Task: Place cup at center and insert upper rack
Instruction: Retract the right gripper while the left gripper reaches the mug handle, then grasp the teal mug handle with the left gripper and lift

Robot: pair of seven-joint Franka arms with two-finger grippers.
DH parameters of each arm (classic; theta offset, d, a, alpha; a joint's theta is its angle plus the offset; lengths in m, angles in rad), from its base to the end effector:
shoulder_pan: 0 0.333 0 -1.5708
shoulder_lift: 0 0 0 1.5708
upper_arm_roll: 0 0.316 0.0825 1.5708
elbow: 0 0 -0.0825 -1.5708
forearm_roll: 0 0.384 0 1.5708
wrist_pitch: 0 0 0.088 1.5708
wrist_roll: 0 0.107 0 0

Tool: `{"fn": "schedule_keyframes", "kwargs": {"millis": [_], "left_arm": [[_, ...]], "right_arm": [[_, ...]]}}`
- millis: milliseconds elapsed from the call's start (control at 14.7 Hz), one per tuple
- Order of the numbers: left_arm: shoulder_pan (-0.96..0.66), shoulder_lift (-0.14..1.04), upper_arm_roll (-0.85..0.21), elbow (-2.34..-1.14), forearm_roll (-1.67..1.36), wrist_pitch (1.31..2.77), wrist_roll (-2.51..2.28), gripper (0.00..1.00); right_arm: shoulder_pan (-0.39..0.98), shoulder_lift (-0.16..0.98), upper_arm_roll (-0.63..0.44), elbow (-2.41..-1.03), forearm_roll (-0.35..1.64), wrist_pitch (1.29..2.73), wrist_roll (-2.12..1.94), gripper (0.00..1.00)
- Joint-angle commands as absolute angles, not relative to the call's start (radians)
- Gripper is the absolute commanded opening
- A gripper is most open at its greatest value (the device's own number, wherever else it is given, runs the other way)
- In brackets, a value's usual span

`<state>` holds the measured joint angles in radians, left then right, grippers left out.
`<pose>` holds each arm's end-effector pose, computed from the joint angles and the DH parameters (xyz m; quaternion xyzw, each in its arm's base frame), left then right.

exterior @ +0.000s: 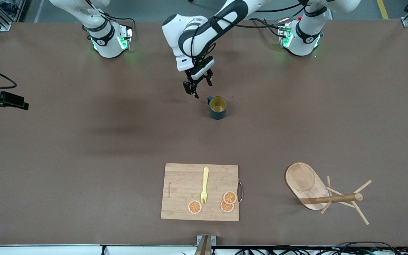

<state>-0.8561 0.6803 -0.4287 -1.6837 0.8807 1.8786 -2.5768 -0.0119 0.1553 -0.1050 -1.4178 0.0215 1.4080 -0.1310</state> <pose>0.2606 -0.5898 0.2125 -0.8645 -0.4036 -0.2883 0.0815 0.5805 -0.0606 0.5945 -0.9966 -0.0079 0.0811 0.0127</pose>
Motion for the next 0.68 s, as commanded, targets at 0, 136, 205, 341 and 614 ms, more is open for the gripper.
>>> {"fn": "schedule_keyframes", "kwargs": {"millis": [0,136,205,341,614], "left_arm": [[-1.004,0.725,-0.277,-1.648,0.904,1.847,-2.658,0.93],[-1.055,0.756,-0.212,-1.619,0.905,1.847,-2.698,0.85],[-1.072,0.773,-0.189,-1.594,0.905,1.844,-2.707,0.83],[-1.103,0.805,-0.149,-1.559,0.908,1.836,-2.707,0.74],[-1.104,0.824,-0.143,-1.552,0.911,1.836,-2.707,0.54]], "right_arm": [[-0.021,0.028,-0.089,-1.532,0.017,1.411,-0.123,1.00],[-0.023,-0.038,-0.089,-1.577,0.017,1.404,-0.104,1.00],[-0.023,-0.075,-0.089,-1.610,0.017,1.401,-0.097,1.00],[-0.023,-0.123,-0.087,-1.647,0.017,1.405,-0.087,1.00],[-0.023,-0.138,-0.084,-1.646,0.017,1.402,-0.086,1.00]]}}
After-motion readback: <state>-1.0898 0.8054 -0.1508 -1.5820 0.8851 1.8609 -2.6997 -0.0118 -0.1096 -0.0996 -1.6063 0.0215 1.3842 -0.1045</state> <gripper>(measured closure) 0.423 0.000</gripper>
